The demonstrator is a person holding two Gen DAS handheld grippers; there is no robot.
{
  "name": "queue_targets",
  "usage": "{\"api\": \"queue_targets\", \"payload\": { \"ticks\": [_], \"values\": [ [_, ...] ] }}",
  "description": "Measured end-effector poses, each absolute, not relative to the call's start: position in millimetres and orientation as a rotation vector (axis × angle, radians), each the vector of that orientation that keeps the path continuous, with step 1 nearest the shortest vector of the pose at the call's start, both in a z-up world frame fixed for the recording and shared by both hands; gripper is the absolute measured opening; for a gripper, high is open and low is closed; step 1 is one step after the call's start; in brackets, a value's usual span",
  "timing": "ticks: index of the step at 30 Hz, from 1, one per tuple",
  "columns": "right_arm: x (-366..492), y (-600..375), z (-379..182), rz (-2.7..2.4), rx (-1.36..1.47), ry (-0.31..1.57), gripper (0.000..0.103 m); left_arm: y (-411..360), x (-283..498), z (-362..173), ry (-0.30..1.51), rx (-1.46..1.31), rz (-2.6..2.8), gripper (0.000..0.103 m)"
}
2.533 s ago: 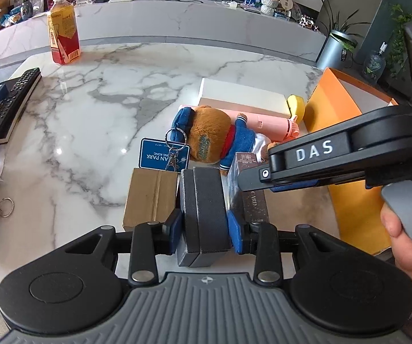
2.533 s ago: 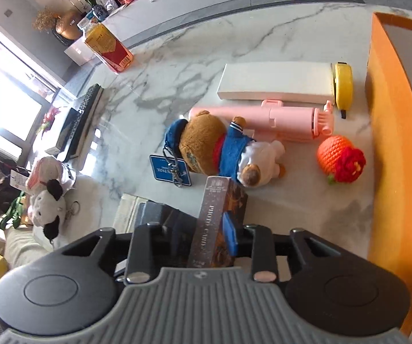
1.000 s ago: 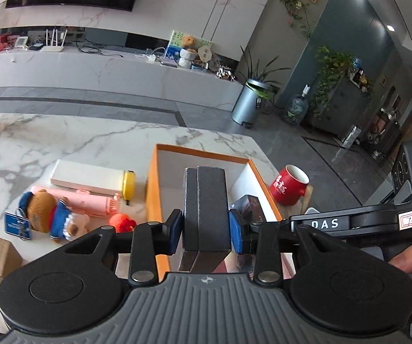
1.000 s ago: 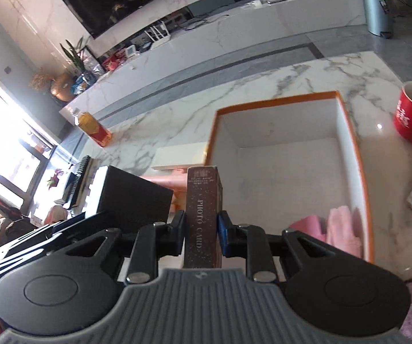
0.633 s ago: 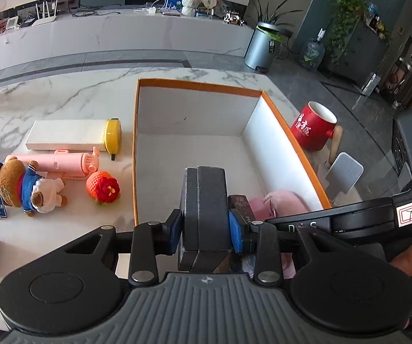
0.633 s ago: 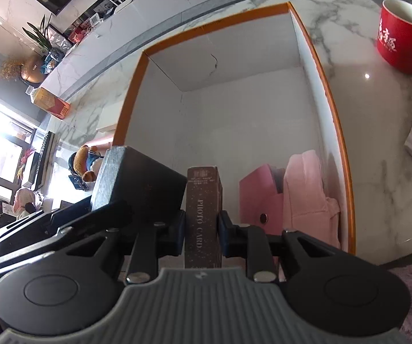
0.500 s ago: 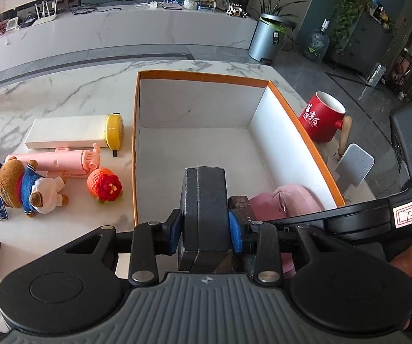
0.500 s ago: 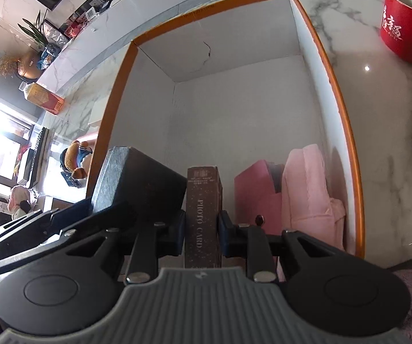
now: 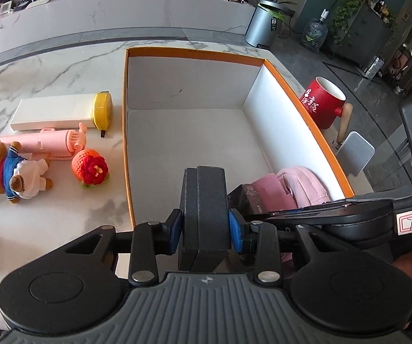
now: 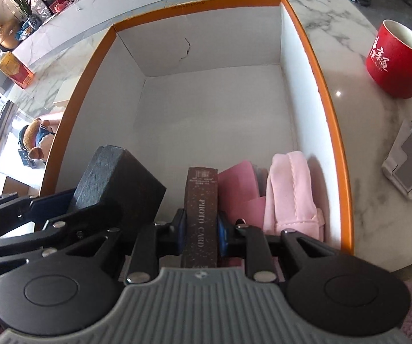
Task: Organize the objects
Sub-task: 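Carry both held items into the box beside the pink bag with both grippers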
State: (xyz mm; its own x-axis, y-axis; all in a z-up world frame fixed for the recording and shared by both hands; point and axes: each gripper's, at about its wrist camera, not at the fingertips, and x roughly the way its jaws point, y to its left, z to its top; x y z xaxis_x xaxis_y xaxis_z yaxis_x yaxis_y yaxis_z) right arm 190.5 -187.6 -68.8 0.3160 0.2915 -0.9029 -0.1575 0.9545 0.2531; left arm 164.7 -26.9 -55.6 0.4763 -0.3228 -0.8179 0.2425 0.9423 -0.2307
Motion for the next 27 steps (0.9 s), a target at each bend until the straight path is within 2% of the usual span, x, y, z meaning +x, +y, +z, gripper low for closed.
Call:
{"api": "queue_targets", "payload": {
  "ticks": [6, 12, 27],
  "values": [
    [200.9, -210.4, -71.1, 0.294, 0.268, 1.257, 0.023, -43.4, 159.6, -58.4, 1.026, -0.014, -0.347, 0.04],
    [204.0, -205.1, -73.8, 0.306, 0.276, 1.28, 0.024, -58.4, 155.1, -62.3, 1.029, 0.069, -0.311, 0.041],
    [202.7, -207.7, -69.4, 0.336, 0.306, 1.258, 0.025, -73.7, 173.5, -70.3, 1.229, 0.135, -0.378, 0.044]
  ]
}}
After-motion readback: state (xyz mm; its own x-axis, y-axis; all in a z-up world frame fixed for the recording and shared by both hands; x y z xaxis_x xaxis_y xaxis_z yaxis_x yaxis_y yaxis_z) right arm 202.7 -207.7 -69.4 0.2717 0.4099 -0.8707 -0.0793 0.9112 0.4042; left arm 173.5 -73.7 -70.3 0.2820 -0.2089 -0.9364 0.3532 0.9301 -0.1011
